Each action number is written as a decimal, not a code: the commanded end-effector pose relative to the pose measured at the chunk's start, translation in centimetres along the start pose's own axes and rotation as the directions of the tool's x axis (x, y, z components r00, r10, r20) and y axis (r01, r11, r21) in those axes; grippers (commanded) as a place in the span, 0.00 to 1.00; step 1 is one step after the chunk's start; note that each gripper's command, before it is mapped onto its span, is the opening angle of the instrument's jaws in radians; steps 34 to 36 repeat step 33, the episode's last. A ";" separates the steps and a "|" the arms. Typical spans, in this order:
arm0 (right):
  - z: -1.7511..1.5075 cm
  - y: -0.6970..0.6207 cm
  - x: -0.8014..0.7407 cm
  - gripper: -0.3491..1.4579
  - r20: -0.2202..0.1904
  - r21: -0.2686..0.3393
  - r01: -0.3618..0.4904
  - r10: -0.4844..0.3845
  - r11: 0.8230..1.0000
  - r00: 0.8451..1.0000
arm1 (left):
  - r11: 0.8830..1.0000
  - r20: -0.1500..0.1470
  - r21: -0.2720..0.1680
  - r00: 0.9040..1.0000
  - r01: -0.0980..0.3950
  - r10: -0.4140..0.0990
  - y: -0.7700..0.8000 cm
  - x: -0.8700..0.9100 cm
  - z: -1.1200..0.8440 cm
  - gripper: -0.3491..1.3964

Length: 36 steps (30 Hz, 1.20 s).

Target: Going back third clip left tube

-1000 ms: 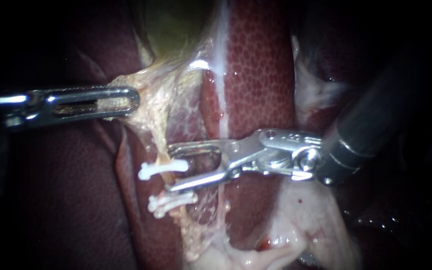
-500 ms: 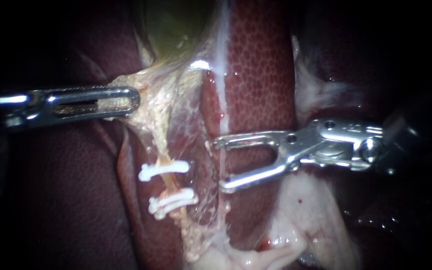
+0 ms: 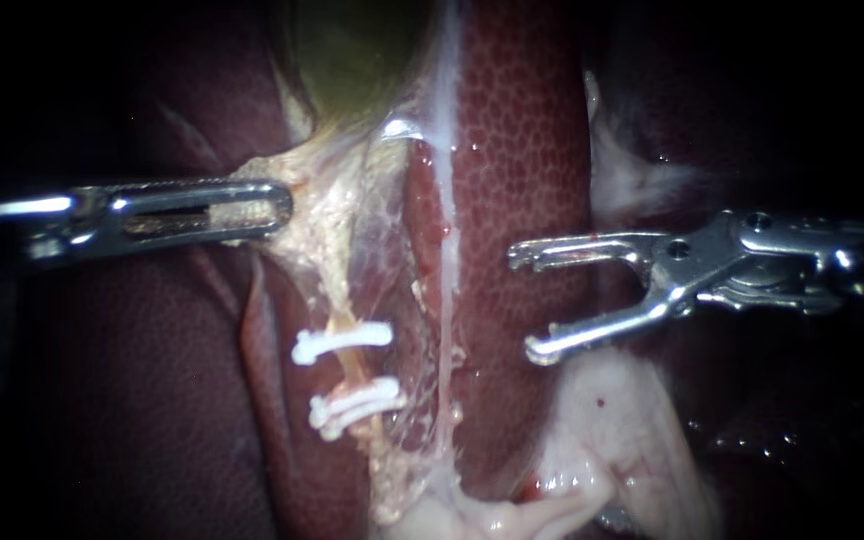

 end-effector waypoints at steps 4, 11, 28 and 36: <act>-0.01 -0.02 0.00 0.52 0.000 0.001 0.000 0.000 1.000 1.000 | 1.000 0.001 0.005 1.000 -0.005 0.005 0.02 0.08 0.14 0.00; -0.02 -0.03 0.00 0.52 0.000 0.002 0.000 0.000 1.000 1.000 | 1.000 -0.017 0.013 1.000 -0.011 0.011 0.02 0.20 0.46 0.00; 0.00 -0.08 0.04 0.52 0.000 0.001 0.011 -0.011 1.000 1.000 | 1.000 -0.022 0.013 1.000 -0.012 0.012 0.02 0.21 0.65 0.00; 0.01 -0.12 0.07 0.52 0.000 0.002 0.011 -0.011 1.000 1.000 | 1.000 -0.023 0.013 1.000 -0.012 0.012 0.02 0.21 0.65 0.00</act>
